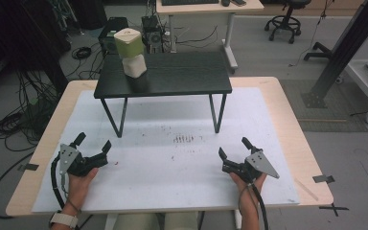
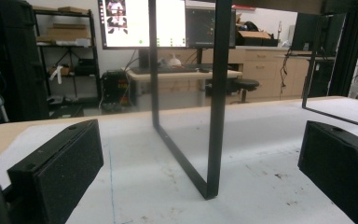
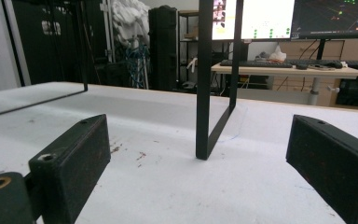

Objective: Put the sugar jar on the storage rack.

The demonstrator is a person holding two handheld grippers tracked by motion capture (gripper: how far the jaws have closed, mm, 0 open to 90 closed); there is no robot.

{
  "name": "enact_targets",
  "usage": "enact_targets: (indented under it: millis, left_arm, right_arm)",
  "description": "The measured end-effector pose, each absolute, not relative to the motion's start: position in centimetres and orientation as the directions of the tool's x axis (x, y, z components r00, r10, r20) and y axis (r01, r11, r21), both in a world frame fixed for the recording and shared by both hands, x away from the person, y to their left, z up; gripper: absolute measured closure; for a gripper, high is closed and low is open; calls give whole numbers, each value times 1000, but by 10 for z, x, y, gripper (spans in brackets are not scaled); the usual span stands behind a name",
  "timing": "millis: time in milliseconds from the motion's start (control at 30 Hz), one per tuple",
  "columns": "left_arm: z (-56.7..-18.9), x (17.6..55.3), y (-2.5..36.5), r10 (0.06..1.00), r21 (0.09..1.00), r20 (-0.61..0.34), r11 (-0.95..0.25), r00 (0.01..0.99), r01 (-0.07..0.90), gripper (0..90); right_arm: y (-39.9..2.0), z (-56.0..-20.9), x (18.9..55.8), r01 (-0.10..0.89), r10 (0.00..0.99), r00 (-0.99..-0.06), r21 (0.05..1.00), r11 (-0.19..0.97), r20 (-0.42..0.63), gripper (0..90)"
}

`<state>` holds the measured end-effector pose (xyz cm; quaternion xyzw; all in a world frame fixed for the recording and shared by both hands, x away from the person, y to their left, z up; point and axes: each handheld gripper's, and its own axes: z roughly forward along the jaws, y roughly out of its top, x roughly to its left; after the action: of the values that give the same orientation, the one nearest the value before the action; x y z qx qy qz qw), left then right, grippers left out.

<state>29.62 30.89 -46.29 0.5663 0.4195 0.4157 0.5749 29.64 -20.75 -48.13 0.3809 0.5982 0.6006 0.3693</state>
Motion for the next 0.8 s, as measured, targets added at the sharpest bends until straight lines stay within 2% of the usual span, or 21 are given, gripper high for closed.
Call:
enact_targets:
  millis: [800]
  left_arm:
    - [-463,296,309,954,1000,-12,14,301,-3,2]
  right_arm:
    - [-207,-481,297,24,906,-422,1000,-17,25,73]
